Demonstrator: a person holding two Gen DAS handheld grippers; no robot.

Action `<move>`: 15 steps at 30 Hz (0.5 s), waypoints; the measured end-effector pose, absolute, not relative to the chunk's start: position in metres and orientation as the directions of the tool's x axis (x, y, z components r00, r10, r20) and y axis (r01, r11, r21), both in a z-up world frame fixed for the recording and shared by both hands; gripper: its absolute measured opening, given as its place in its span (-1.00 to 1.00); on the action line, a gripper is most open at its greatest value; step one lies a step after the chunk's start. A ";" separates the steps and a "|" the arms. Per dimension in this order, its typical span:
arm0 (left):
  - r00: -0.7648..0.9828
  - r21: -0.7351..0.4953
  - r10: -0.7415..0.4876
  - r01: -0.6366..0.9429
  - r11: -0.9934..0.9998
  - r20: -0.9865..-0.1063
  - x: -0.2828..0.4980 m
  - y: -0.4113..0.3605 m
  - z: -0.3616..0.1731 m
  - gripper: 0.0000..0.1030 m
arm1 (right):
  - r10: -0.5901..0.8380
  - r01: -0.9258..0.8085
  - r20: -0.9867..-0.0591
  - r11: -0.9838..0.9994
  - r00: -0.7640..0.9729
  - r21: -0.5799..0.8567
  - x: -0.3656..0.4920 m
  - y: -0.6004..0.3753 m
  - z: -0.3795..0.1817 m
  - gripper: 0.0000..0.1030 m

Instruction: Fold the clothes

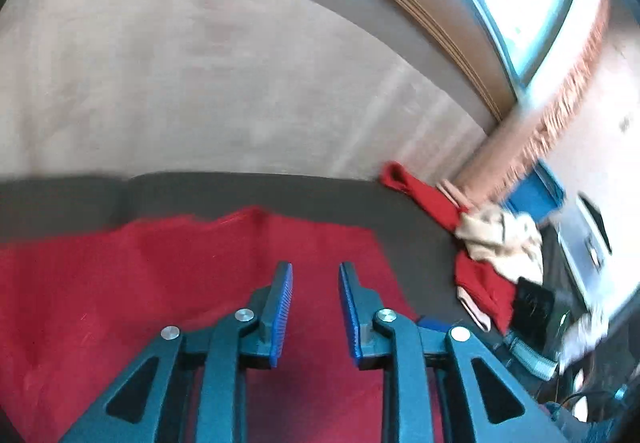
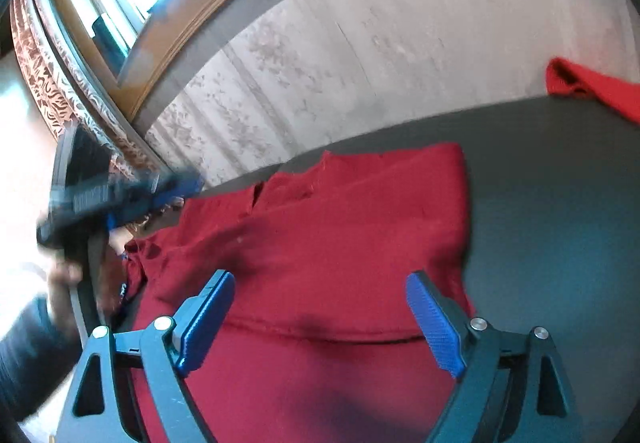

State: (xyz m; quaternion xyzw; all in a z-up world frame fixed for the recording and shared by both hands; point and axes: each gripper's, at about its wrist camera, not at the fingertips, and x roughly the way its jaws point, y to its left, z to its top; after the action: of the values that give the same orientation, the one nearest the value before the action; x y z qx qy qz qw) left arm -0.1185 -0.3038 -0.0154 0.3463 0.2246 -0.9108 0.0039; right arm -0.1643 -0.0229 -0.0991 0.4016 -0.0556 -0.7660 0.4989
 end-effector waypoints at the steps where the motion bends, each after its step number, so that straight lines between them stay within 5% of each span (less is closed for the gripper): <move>1: -0.740 -0.372 0.160 0.130 -0.919 -0.653 -0.139 -0.296 -0.016 -0.48 | -0.809 0.706 -0.566 -0.494 -0.160 0.507 -0.165 -0.022 -0.107 0.72; 6: -0.632 -0.244 0.209 -0.033 -0.969 -0.747 -0.216 -0.267 -0.033 -0.47 | -0.845 0.670 -0.520 -0.460 -0.127 0.583 -0.171 -0.016 -0.117 0.73; 15: -0.439 -0.245 0.303 -0.184 -0.952 -0.846 -0.266 -0.259 -0.076 -0.26 | -0.859 0.672 -0.494 -0.445 -0.134 0.592 -0.169 -0.012 -0.118 0.73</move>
State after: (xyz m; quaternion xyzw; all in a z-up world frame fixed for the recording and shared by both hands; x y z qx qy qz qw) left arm -0.2658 -0.2587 -0.0760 0.5099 0.0584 -0.8461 -0.1437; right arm -0.1692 -0.0118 -0.1178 0.4107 -0.1138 -0.7443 0.5142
